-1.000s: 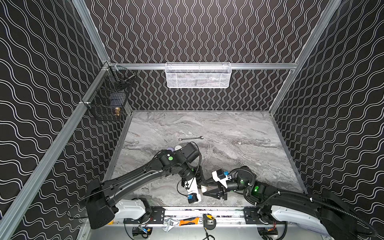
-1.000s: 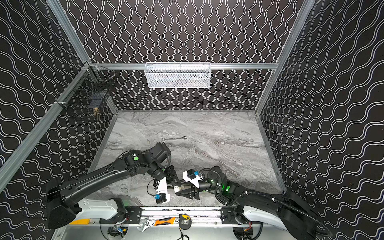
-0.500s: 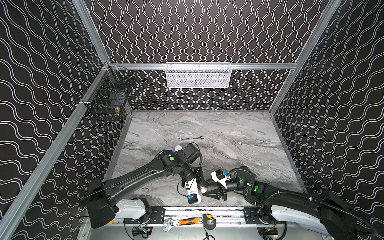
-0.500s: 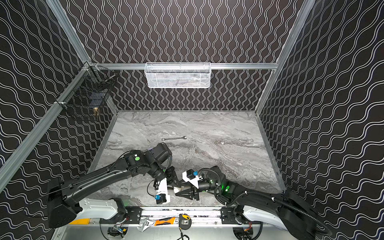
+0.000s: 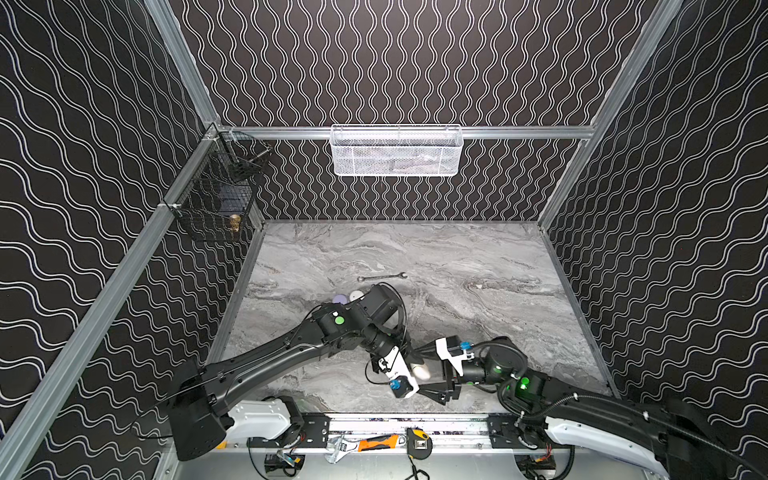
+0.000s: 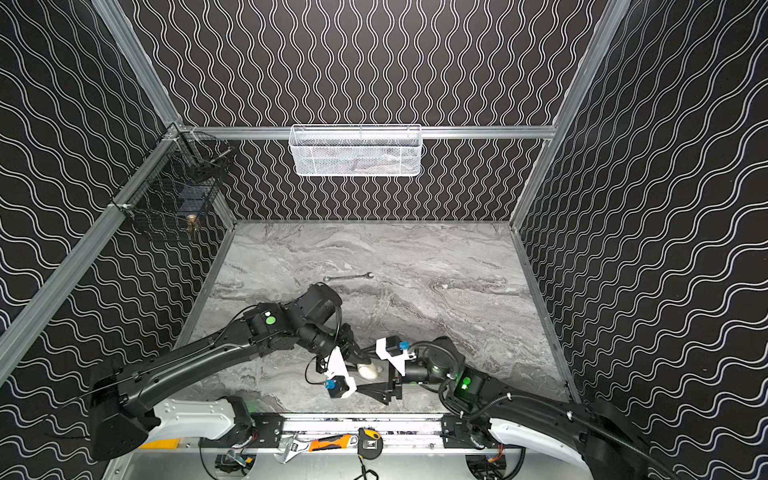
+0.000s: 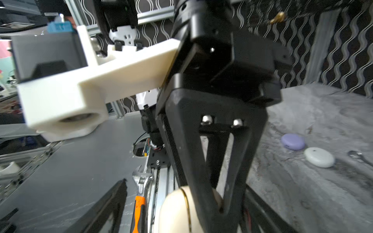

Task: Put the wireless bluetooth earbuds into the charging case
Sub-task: 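Open the right gripper and draw it back while the left gripper holds the case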

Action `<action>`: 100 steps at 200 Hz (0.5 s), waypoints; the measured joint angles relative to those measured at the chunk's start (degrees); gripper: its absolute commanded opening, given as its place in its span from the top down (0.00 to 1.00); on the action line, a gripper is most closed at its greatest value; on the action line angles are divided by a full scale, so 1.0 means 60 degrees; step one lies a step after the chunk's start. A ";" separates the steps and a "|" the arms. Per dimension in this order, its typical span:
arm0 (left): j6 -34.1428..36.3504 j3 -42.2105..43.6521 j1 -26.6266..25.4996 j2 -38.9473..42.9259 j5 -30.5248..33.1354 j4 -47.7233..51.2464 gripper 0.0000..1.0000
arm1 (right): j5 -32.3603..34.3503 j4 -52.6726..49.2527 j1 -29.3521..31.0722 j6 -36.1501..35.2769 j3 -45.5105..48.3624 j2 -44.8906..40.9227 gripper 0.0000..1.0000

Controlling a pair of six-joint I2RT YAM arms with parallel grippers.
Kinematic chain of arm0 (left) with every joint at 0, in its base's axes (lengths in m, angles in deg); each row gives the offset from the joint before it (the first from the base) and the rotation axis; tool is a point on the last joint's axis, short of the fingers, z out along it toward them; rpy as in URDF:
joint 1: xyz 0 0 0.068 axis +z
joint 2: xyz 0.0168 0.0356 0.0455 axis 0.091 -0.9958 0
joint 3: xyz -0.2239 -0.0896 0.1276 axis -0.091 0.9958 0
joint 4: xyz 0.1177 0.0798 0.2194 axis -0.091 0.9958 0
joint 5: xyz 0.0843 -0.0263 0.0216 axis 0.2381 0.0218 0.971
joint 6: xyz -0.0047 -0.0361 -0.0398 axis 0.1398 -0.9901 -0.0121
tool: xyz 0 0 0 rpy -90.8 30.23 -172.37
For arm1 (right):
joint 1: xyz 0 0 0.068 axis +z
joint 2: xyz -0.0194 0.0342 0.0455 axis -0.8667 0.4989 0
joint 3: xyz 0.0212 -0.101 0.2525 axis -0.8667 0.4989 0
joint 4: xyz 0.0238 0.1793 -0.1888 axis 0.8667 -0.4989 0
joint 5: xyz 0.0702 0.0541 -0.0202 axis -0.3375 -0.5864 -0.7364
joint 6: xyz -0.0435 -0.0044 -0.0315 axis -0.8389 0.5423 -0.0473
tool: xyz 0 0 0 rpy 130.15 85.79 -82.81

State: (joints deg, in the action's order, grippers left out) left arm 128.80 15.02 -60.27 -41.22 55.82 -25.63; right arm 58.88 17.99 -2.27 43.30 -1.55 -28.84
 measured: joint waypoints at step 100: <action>-1.2185 0.4586 0.0004 0.4011 0.1774 -0.6251 1.00 | 0.1610 -0.0710 0.0240 0.0251 0.0022 -0.2273 0.16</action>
State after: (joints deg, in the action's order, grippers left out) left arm 55.69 42.53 -60.25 -17.16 66.46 -63.13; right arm 68.54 13.73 -0.83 44.81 -1.41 -42.48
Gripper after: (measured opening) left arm 0.210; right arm 0.853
